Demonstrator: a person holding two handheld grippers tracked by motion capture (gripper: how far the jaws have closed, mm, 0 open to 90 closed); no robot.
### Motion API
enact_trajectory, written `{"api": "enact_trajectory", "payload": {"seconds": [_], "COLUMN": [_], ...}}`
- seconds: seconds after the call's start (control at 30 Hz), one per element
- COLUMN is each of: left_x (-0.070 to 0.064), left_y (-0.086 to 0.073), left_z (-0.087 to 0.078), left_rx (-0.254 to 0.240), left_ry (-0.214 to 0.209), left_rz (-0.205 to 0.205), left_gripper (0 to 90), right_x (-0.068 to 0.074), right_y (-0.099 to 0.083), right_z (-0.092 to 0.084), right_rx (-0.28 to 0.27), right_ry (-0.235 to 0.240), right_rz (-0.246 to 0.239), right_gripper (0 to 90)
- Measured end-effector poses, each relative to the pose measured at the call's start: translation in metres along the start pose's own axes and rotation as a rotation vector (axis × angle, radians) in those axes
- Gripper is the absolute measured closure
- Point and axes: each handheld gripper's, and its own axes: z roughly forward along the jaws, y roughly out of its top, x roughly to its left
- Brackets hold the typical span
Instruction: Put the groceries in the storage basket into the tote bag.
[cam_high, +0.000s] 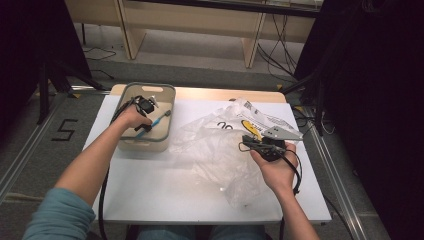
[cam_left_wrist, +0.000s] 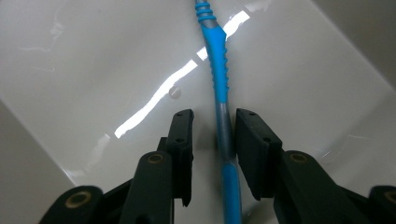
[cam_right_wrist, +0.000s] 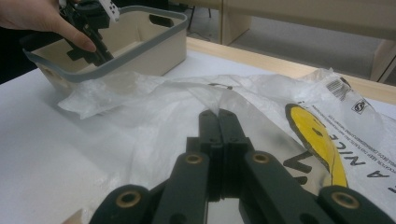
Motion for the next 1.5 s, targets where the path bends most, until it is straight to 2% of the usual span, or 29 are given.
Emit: {"api": "enact_trajectory", "payload": {"seconds": [0.2,0.5,1.13,1.5], "left_x": [-0.0009,-0.0011,-0.0033,-0.0044], "left_y": [0.0012,0.0016,0.0035,0.0035], "left_z": [0.0,0.0005,0.0004,0.0], "left_rx": [0.01,0.019,0.05,0.076], "left_ry": [-0.003,0.002,0.011,0.014], "left_rz": [0.0,-0.028,-0.035,-0.093], "left_gripper": [70.4,74.3,81.0,82.2], "right_x": [0.0004,0.0003,0.0004,0.0007], "right_y": [0.0,-0.0001,-0.0002,-0.0002], "right_z": [0.0001,0.0001,0.0001,0.0003], "right_rx": [0.001,-0.002,-0.003,-0.002], "right_ry": [0.0,0.002,0.002,0.003], "right_rz": [0.0,0.001,0.001,0.001], "right_gripper": [90.0,90.0,90.0,90.0]}}
